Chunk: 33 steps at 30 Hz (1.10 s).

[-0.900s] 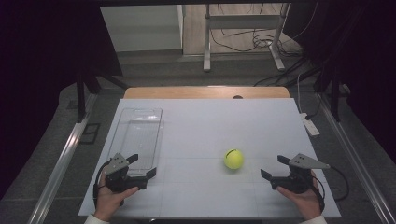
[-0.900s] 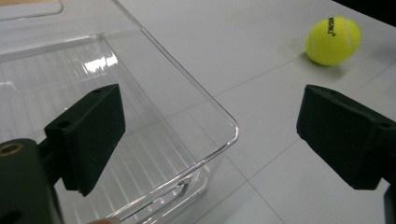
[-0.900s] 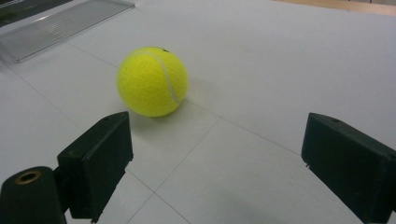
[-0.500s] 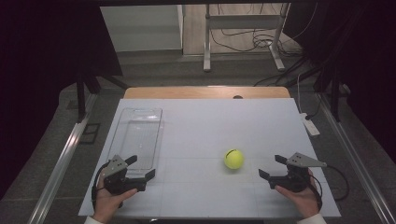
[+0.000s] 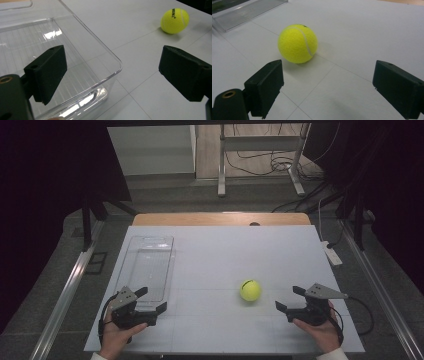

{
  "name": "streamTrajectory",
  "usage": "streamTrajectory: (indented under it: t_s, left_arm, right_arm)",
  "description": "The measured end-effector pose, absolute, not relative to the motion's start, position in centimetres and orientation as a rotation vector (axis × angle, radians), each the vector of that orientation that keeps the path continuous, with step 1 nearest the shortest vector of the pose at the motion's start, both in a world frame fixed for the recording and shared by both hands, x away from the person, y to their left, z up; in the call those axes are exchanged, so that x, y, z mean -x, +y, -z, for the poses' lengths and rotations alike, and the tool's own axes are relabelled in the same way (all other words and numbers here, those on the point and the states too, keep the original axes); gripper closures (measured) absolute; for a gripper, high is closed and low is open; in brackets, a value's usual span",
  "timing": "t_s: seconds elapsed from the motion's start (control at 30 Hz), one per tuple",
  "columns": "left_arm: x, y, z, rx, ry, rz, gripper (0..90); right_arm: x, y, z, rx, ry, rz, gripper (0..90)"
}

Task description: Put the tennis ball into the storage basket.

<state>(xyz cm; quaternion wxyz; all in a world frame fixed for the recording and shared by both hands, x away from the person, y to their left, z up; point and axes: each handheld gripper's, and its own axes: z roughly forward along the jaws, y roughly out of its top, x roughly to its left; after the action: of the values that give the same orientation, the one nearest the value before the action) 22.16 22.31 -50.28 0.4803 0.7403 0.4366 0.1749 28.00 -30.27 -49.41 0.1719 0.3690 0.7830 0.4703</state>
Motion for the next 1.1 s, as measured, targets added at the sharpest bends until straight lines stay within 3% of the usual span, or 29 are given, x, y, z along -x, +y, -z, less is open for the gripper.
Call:
streamTrajectory:
  t_s: [1.1]
  left_arm:
    - [-22.7,21.0,49.1,-1.837,1.051,-0.399,8.7]
  right_arm:
    - [-28.2,-30.3,49.4,-1.032,2.230,-1.351,10.0]
